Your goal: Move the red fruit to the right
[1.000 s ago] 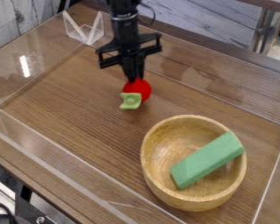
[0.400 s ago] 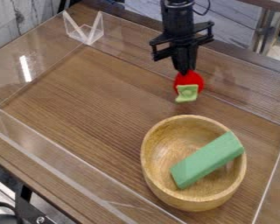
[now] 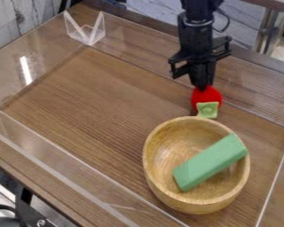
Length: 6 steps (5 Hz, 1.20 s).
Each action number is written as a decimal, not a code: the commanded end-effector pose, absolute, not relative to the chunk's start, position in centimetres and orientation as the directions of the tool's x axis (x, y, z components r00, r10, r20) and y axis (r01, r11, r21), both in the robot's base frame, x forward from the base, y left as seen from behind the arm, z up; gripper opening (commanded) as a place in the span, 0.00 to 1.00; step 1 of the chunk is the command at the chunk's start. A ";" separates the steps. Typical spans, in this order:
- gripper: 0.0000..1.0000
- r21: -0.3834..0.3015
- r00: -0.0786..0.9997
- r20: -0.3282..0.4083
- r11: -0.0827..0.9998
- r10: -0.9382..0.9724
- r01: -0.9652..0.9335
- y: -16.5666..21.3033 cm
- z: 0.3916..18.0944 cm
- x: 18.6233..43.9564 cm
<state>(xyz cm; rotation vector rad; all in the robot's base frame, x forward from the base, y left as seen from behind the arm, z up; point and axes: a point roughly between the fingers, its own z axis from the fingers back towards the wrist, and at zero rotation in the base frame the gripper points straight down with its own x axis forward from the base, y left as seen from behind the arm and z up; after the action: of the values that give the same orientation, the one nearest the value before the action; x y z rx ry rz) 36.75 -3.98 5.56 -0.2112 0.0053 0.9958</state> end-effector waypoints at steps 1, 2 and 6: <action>0.00 -0.215 0.534 -0.083 0.508 0.841 -0.834 -4.6 6.0 37.2; 0.00 -0.218 0.515 -0.087 0.488 0.853 -0.845 -4.8 5.4 37.2; 0.00 -0.222 0.580 -0.108 0.549 0.807 -0.806 -5.2 6.2 37.3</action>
<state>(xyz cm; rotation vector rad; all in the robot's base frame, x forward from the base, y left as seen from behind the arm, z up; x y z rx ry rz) 36.42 -4.64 4.67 -0.2319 0.0347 0.9724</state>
